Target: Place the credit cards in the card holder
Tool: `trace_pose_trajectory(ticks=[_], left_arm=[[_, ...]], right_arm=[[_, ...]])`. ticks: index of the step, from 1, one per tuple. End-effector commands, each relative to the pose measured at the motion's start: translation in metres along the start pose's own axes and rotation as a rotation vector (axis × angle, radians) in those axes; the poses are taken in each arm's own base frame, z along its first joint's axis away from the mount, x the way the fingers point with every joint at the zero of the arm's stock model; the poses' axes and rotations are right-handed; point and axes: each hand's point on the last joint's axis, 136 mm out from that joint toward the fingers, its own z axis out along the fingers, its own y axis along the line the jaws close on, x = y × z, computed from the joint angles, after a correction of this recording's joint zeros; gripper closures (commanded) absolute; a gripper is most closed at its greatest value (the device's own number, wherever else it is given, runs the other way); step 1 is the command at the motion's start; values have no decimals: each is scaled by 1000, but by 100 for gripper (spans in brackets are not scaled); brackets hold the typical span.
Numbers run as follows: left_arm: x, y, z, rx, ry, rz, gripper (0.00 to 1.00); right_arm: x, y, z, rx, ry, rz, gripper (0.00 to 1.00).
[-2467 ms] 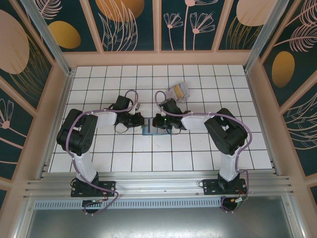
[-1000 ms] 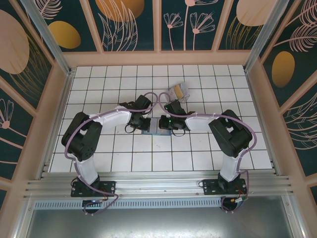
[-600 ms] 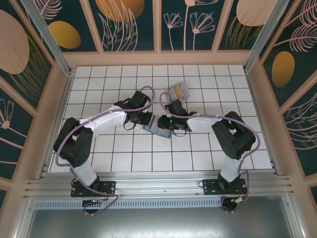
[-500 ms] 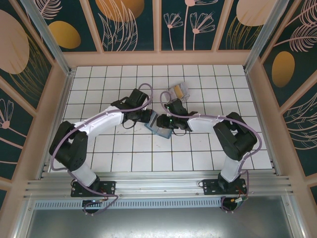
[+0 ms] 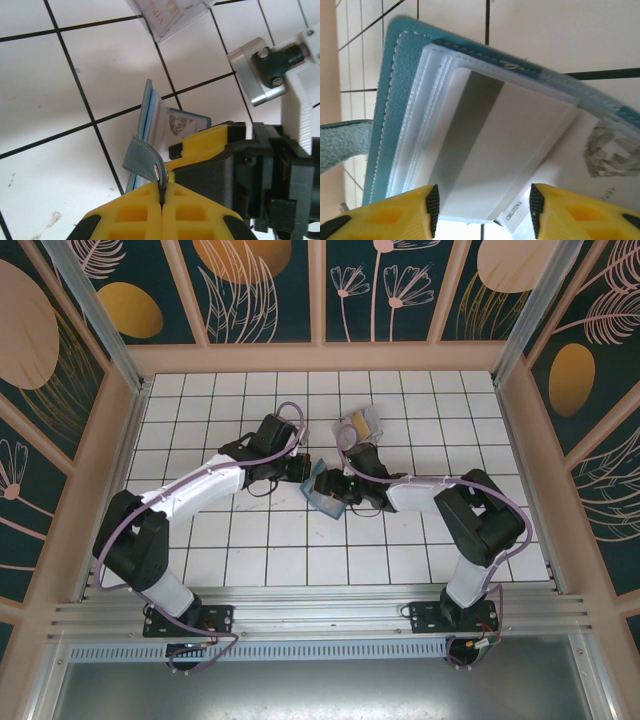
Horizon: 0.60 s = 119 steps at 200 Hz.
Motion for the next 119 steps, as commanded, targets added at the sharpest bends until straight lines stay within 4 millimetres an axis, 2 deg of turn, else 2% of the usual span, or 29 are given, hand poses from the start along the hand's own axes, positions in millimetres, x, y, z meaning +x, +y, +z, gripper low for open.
trace_pose_trajectory(ticks=[1,52,90,119], left_arm=[[-11,-13,-11,58,-45,-22,100],[-13,-15,-15,68,-54,-32,100],[-12,-15,-14,68,-50,-39,100],[-12,-13,-12,58,-48,-42,100]], right_arm=[[-11,28,-6,-93,-35,4,43],[-10,21,-2,-70,-38,24,35],[-15,26,-1,-106,-65,36,29],[-13,21,5,-109,-59,50,29]])
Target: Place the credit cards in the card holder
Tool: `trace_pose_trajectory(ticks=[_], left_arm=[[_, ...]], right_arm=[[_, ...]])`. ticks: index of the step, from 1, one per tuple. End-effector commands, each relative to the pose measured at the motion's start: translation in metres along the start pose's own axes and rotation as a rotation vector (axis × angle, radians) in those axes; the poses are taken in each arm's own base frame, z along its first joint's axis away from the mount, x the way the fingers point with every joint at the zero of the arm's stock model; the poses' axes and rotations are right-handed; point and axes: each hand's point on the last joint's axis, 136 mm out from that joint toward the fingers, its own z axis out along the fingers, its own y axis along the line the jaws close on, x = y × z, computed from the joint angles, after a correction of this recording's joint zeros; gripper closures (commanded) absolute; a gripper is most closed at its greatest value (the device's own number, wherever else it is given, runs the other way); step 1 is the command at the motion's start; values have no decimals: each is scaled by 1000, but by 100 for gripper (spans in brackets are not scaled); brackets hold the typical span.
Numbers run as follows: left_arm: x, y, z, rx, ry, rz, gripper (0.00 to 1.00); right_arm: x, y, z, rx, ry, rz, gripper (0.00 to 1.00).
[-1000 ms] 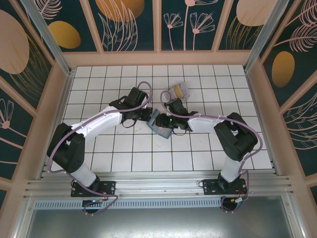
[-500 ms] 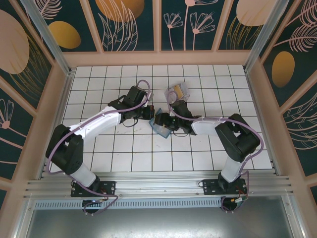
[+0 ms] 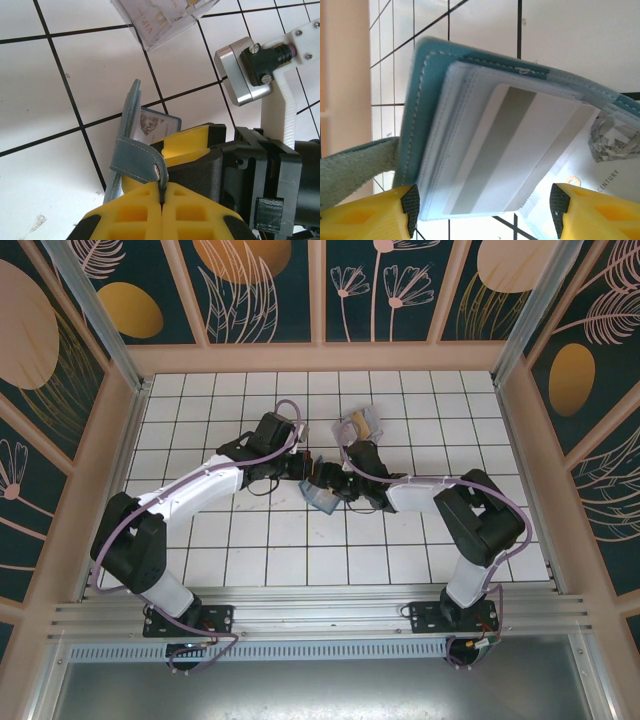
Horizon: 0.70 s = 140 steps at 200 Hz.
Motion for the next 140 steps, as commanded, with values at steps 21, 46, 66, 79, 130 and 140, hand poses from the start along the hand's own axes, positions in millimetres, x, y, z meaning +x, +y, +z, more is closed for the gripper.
trace_pose_trajectory(ticks=[21,46,66,79,130,140], left_arm=[[-7,-4,-7,19,-31,-10,100],[-8,0,-8,6,-35,-22,100],[-8,6,-7,-3,-32,-40,100],[-8,9,-7,0,-29,-50,100],[-5,10,-6,12,-26,-60,100],[-4,10,-5,12,-24,-60,100]], right_arm=[[4,-3,8,-23,-1,9,33],[7,-11,2,-1,-10,5,37],[9,-19,-3,30,-18,-6,41],[10,-25,-4,45,-15,-2,43],[10,-26,-4,31,-14,5,47],[8,-24,-5,27,-19,-2,49]])
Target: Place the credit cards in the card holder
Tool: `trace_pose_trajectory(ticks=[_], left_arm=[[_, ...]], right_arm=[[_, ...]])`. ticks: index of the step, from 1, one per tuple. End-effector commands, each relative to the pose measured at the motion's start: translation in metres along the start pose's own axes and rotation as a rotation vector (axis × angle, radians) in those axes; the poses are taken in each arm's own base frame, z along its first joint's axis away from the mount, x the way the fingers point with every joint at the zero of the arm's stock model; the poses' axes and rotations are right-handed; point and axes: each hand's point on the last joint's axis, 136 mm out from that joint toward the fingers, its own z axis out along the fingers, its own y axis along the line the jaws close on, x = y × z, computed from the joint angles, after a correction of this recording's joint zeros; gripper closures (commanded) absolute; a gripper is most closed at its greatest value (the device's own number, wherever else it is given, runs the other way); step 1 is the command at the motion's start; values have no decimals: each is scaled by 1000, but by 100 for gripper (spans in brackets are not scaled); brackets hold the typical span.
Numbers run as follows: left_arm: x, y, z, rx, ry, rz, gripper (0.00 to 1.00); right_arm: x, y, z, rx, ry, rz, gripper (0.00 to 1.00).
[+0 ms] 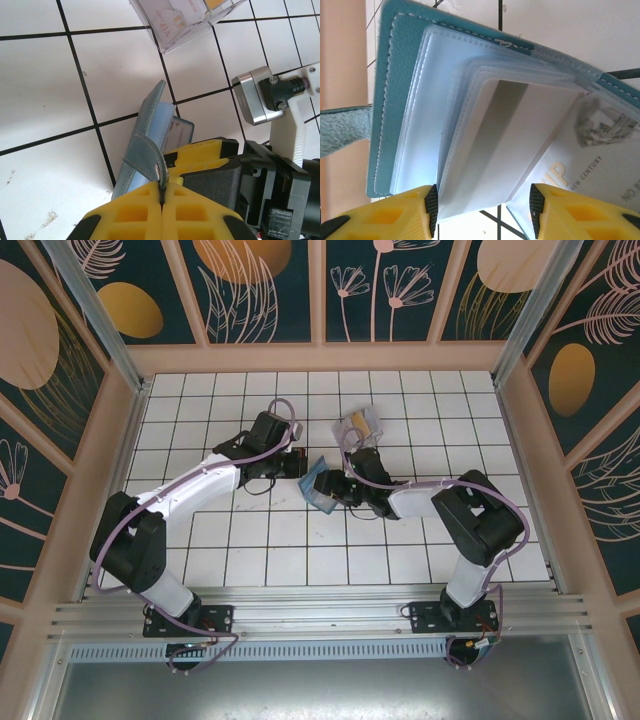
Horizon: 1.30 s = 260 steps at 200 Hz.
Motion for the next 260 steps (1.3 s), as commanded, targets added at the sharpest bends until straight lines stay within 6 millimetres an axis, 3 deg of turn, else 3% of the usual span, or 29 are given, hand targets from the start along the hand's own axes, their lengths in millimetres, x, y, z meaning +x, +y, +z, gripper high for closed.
trace_pose_trajectory(ticks=[1,30,100,181,217,260], left_arm=[[-2,-4,-5,30,-17,-9,100],[1,-2,-3,29,-11,-12,100],[2,-1,-3,30,-8,-13,100],[4,1,-3,28,-9,-17,100],[3,1,-3,28,-9,-18,100],[4,2,0,29,-2,-17,100]], right_arm=[[-3,-7,-4,25,-13,-14,49],[-9,1,-4,22,-14,-42,41],[-11,7,-4,1,-9,-53,35],[-42,7,-21,-3,-52,-70,31],[-40,2,-17,2,-36,-63,32],[-40,16,-14,-32,-20,-70,32]])
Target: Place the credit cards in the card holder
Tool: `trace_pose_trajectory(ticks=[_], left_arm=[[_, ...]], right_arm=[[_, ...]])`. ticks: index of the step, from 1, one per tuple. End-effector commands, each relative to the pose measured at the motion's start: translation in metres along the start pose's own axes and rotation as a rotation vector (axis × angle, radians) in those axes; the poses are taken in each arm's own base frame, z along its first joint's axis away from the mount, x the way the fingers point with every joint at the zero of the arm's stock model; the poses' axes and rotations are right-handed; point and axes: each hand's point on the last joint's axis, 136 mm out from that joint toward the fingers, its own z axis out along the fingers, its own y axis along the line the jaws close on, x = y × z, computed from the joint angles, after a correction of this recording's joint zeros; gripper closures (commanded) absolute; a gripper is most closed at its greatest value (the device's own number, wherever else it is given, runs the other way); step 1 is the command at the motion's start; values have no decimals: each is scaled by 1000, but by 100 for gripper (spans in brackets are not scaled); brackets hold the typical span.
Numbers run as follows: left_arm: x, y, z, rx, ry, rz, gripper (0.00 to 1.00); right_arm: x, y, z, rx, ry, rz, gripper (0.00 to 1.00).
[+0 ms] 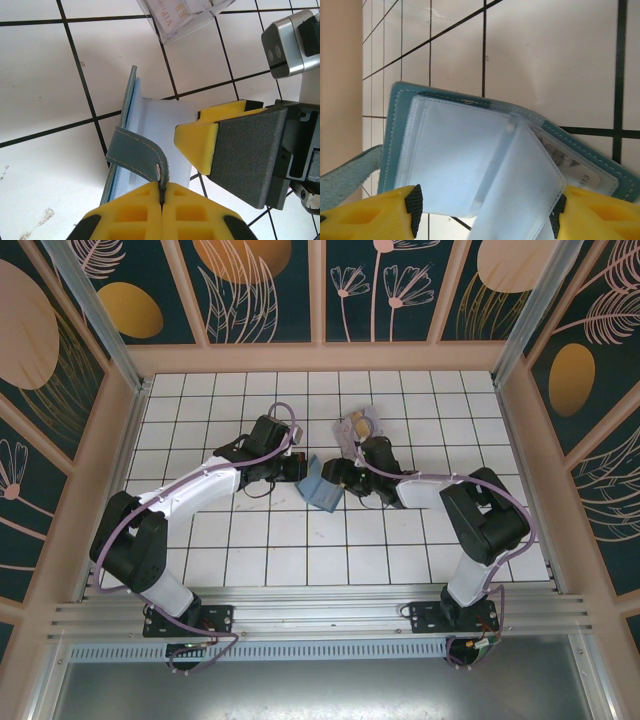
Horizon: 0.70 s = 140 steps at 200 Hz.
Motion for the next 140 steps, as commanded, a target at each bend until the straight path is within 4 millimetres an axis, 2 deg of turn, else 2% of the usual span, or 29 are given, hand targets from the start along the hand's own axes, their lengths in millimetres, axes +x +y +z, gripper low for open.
trace_pose_trajectory(ticks=[1,38,69,102,109,112,120,140], left_arm=[[-3,-3,-5,19,-15,-12,100],[-2,-2,-1,23,-7,-12,100],[11,1,10,34,44,-22,100],[31,27,16,-57,89,-45,100],[34,33,16,-74,96,-53,100],[36,35,16,-79,99,-57,100],[39,40,15,-89,101,-67,100],[41,43,11,-77,87,-90,100]], right_arm=[[-7,24,-1,-50,-1,-34,32],[-7,27,-4,-32,12,-53,32],[-8,23,2,-27,21,-51,32],[-10,10,5,2,20,-43,32],[-10,9,3,16,15,-53,32],[-20,2,-1,30,-6,-42,32],[-27,-3,-7,44,-22,-39,32],[-40,-16,-24,82,-52,-39,32]])
